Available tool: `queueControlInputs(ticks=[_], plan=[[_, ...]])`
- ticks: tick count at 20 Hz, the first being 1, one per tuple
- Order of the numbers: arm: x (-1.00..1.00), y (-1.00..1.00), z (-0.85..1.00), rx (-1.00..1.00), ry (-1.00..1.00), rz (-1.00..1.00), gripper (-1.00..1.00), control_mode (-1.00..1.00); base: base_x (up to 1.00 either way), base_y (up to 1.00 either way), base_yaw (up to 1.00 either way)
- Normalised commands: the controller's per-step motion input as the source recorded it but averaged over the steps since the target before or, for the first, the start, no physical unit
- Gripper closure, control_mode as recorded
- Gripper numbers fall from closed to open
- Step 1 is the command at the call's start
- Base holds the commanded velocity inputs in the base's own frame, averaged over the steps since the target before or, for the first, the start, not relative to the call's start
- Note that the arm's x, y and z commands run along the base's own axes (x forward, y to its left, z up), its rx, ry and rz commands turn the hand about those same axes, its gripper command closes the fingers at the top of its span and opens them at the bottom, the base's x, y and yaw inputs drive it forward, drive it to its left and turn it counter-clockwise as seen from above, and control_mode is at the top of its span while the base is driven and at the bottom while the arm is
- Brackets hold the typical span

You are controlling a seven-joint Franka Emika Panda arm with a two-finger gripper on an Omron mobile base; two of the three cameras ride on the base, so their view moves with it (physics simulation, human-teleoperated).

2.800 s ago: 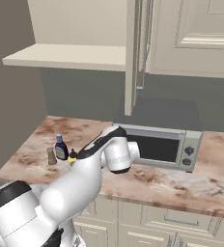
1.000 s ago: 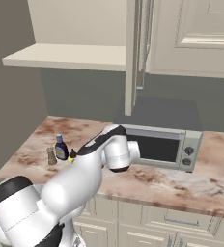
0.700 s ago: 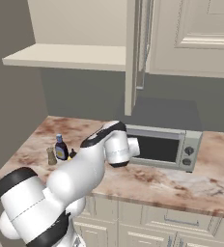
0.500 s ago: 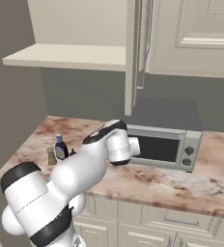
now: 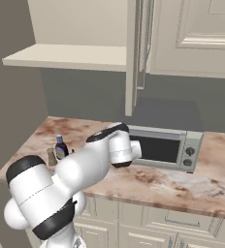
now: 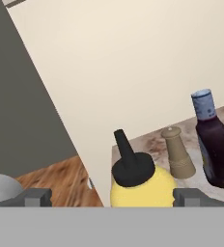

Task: There are various items on the counter. Only move the condiments/shakers into the cabinet.

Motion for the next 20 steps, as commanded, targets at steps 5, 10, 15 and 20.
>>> queueControlInputs(ticks=[5, 10, 15, 20], plan=[[0.0, 0.0, 0.0, 0.0, 0.0, 0.0, -1.0, -1.0, 0.0, 0.0, 0.0], [0.0, 0.0, 0.0, 0.0, 0.0, 0.0, -1.0, -1.0, 0.0, 0.0, 0.0], [0.0, 0.09, 0.0, 0.0, 0.0, 0.0, -1.0, -1.0, 0.0, 0.0, 0.0], [0.0, 0.27, 0.0, 0.0, 0.0, 0.0, -1.0, -1.0, 0.0, 0.0, 0.0]])
